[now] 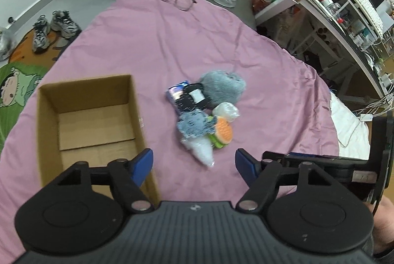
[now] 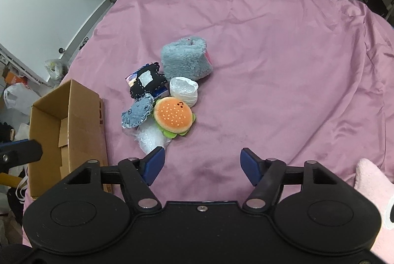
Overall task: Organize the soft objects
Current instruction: 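Move both tools toward the pile of soft items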
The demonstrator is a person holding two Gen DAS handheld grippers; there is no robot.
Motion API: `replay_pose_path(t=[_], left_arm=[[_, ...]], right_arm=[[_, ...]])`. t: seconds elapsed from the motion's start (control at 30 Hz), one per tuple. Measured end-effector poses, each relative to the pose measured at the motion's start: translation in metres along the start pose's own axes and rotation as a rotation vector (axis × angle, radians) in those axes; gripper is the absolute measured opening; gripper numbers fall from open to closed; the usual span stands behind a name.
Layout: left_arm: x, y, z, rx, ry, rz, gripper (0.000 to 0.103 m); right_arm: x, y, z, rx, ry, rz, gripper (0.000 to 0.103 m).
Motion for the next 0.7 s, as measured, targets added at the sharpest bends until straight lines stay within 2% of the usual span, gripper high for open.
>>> replay_pose_path(t=[0.37,0.7], left_arm=[[0.034,0.051,-0.027,-0.004,0.030,0.078,0.072],[0.064,0.107,-0.019,0.058,0.020,0.194,0.072]], right_arm=[[0.015,0.022,-0.005,0.061,-0.010,0.045,0.067],[0.030,0.053,0.000,0.086,-0.052,0.118,0.067]])
Point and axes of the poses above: each gripper's, at about its wrist camera, not at the fingertips, and y roughly the way its jaws point, z to its left, x to its top, the point moved 9 cm from there along y, roughly the way its jaws point, and after that the axes turned 14 degrees about z, right-handed, at the moved point
